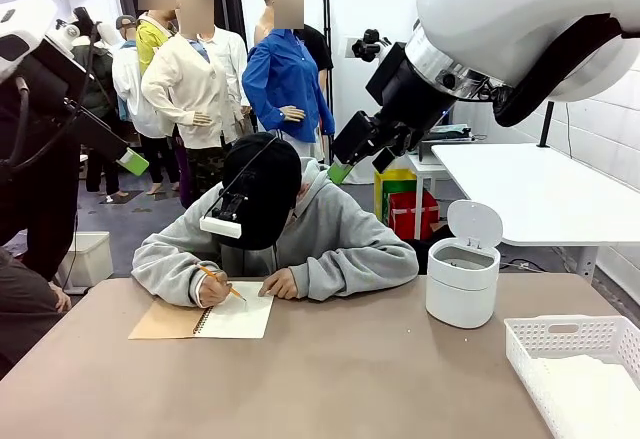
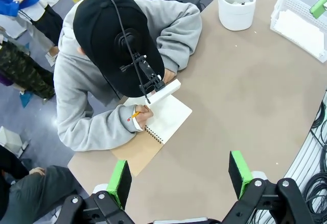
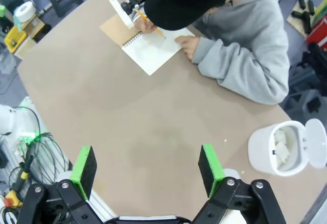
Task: Sort the paper based on its condition.
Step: If a person hands you a paper, place it in the Organizing basket , and if it's crumpled, put it in the Trash can.
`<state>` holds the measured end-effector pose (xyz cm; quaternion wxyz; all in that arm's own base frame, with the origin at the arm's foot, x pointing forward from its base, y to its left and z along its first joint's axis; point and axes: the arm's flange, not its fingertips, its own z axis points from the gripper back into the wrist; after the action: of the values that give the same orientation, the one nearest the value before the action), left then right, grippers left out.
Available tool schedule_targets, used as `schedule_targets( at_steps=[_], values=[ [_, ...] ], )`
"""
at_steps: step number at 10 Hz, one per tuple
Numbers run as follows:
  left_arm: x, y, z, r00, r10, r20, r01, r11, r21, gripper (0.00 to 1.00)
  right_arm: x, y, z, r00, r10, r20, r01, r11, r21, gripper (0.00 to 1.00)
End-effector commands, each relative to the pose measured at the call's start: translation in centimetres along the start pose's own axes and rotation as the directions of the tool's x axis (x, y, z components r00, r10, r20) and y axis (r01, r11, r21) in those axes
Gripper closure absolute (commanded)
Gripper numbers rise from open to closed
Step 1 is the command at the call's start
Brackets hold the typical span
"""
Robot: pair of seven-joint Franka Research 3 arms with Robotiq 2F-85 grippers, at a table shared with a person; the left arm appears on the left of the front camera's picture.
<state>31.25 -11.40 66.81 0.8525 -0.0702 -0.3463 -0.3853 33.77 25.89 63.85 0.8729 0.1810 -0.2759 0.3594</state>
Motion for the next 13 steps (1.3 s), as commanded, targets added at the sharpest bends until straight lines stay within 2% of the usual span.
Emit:
schedule_targets(
  at_steps=[1, 7, 13],
  values=[
    [-0.1, 0.1, 0.0, 1.000, -0.006, -0.005, 0.006, 1.000, 0.008, 0.00, -0.1, 0.0, 0.0, 1.000, -0.003, -0.011, 0.003, 1.000, 0.007, 0.00],
    [0.0, 0.0, 0.0, 1.000, 0.001, -0.001, -0.001, 1.000, 0.003, 0.00, 0.0, 0.0, 0.0, 1.000, 0.000, -0.003, 0.000, 1.000, 0.001, 0.00],
    [-1.1, 1.3, 1.4, 0.997, 0.076, -0.014, -0.076, 0.997, -0.026, 0.00, 0.3, 0.9, 1.3, 0.995, -0.097, 0.006, 0.097, 0.995, 0.004, 0.00]
  ],
)
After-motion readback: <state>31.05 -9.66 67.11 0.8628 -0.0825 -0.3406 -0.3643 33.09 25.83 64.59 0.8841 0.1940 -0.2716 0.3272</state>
